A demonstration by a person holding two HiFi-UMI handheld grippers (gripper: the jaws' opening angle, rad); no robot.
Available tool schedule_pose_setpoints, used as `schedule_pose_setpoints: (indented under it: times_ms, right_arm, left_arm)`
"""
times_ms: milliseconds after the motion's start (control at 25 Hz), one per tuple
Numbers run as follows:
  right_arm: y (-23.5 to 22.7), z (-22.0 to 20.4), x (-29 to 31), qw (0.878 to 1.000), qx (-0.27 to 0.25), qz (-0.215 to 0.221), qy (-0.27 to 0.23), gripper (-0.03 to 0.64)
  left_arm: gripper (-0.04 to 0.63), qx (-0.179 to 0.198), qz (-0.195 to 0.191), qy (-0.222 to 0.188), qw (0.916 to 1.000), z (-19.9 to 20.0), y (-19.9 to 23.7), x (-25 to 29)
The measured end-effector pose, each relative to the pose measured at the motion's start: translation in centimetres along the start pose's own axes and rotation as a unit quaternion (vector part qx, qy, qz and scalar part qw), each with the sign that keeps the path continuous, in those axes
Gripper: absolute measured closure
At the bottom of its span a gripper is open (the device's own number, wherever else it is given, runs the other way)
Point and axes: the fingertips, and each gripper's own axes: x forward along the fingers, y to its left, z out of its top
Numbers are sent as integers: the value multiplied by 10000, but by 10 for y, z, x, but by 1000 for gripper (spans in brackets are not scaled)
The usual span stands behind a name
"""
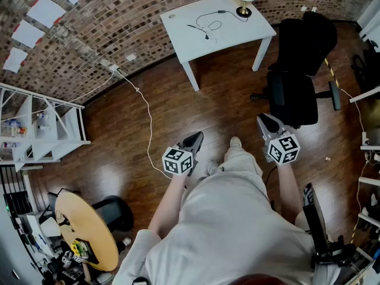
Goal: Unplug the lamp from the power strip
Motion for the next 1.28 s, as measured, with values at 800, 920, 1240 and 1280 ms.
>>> schedule_pose_setpoints:
  times_ms: [800,920,1240,1280]
  right_arm:
    - [-149,45,70,9988,-203,388,205,571]
    - [-156,43,75,9986,-138,413,306,571]
    - [-155,79,120,9983,-298,420,275,569]
    - [-155,77,125,9984,-296,406,268,569]
  left_arm:
    - [594,-148,38,-13,9999,81,-46,144]
    - [594,-358,201,74,9991,71,-33,143]
    - [594,-517,426,-60,9977,100,43,150]
    - [594,-565,415,-28,9975,98,53,154]
